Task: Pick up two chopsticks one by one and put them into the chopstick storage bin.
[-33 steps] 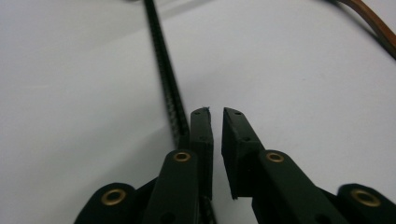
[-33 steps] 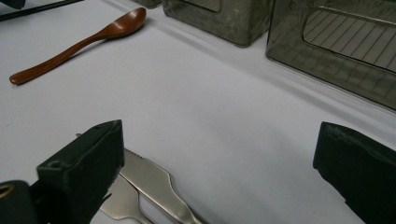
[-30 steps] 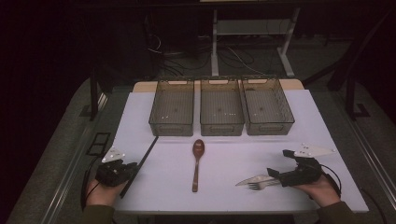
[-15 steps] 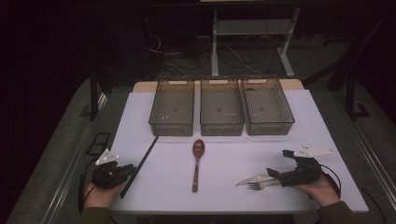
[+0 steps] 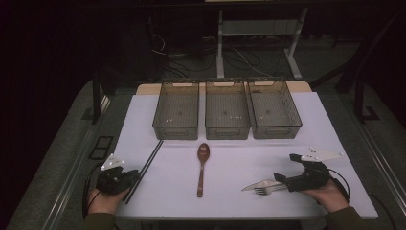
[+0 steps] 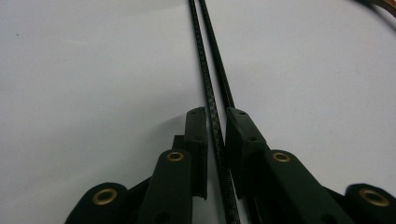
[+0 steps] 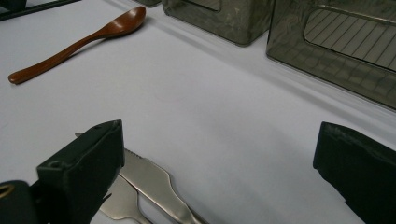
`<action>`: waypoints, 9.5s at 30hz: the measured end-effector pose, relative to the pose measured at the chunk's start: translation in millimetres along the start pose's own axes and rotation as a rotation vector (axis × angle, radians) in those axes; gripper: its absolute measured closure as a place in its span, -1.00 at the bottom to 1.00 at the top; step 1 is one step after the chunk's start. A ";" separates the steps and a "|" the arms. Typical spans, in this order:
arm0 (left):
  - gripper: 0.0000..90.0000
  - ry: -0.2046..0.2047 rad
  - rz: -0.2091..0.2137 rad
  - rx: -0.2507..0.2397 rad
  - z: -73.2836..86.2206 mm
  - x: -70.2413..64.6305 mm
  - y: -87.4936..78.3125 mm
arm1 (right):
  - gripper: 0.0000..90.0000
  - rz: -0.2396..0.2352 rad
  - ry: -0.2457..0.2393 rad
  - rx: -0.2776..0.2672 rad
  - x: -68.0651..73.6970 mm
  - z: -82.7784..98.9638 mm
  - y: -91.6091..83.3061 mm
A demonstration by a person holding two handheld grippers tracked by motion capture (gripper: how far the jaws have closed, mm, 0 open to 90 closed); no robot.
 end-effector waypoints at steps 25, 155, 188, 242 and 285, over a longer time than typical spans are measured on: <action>0.89 -0.009 -0.017 -0.006 -4.8 -1.8 -2.1 | -0.97 0.000 -0.002 -0.002 -0.1 -0.1 -0.4; 0.89 0.077 0.022 -0.118 -217.5 50.3 102.9 | -0.97 0.023 -0.003 -0.005 -1.6 7.5 5.0; 0.05 0.084 0.033 -0.161 -218.9 39.8 88.2 | -0.97 0.026 -0.002 -0.011 -2.6 6.9 3.2; -0.11 0.075 0.025 -0.192 -55.3 -16.1 6.1 | -0.97 0.012 0.009 -0.045 -0.6 7.2 4.1; 0.88 0.002 0.029 0.025 -19.2 -9.8 17.5 | -0.97 0.045 -0.011 -0.042 -1.6 8.3 5.7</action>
Point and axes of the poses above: each handheld gripper's, and its own axes: y roughly forward along the jaws, z roughly out of its underside, x roughly to its left, the point moved 4 cm from there along y, roughly forward along the jaws, and after that the axes turned 10 degrees about y, right-handed, at the moved point
